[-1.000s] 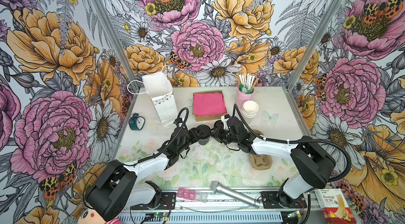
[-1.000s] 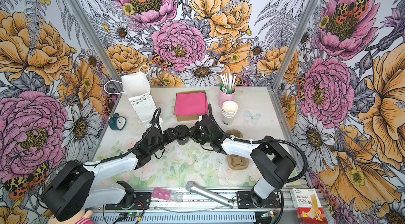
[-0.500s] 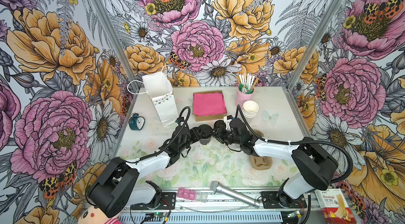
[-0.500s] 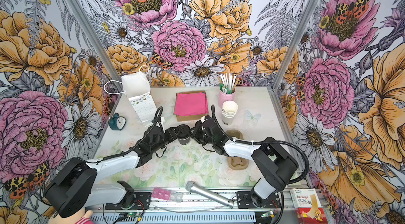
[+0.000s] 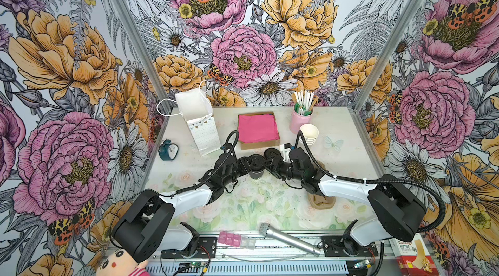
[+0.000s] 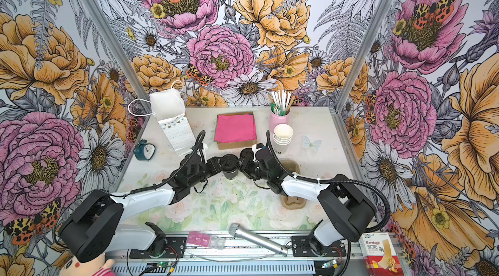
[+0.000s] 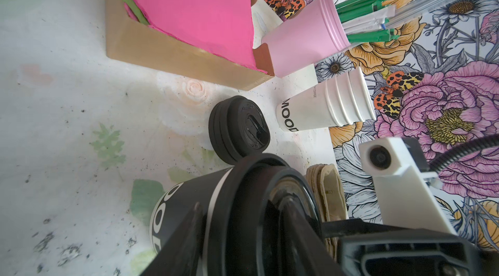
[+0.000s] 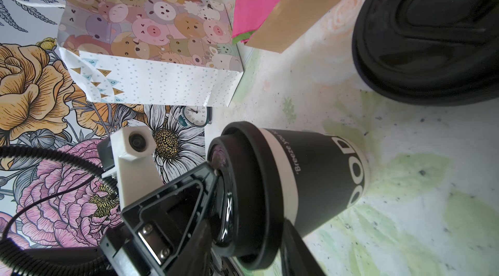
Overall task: Pack a coffee takeout order
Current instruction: Close the lid on the coffee cup.
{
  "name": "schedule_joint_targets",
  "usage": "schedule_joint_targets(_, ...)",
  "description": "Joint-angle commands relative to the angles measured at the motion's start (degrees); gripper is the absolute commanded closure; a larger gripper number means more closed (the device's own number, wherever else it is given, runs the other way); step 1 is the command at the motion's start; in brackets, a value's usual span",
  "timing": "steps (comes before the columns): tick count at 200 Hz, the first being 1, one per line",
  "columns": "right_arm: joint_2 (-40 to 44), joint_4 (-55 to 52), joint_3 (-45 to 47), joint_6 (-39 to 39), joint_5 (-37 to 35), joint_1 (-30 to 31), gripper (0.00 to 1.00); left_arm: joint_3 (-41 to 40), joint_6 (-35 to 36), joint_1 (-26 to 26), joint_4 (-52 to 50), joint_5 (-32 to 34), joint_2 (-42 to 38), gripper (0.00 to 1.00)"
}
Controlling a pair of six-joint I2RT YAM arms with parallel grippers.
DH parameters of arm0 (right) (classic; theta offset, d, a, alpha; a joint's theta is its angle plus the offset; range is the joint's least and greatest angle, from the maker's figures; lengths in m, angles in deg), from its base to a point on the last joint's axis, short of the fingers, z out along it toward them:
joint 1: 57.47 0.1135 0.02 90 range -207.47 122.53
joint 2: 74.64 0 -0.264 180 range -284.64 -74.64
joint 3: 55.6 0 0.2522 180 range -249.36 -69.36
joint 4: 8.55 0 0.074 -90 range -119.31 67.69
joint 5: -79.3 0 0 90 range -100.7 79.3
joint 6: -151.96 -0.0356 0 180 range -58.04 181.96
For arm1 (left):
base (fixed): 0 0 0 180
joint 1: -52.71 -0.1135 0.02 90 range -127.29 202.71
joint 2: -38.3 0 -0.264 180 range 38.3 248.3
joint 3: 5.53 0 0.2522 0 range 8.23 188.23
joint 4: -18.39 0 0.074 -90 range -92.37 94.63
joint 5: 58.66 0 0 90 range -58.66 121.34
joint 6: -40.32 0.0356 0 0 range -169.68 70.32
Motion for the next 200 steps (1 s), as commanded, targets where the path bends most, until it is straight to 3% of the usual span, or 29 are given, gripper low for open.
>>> schedule_joint_targets(1,3.4,5.8,0.1,0.6,0.9,-0.1,0.57,-4.6,2.1,1.9,-21.5,-4.3,5.5,0.52)
schedule_joint_targets(74,5.5,4.9,2.7,0.2,-1.1,-0.3,0.61,-4.6,2.0,1.8,-21.5,-4.3,5.7,0.52)
schedule_joint_targets(162,4.8,6.1,5.3,-2.8,-2.2,-0.4,0.84,-3.9,2.1,2.0,-21.4,-4.3,6.6,0.52)
schedule_joint_targets(200,2.8,5.7,4.7,-3.7,-1.1,-0.4,0.86,-3.6,2.1,2.3,-21.3,-4.4,7.3,0.52)
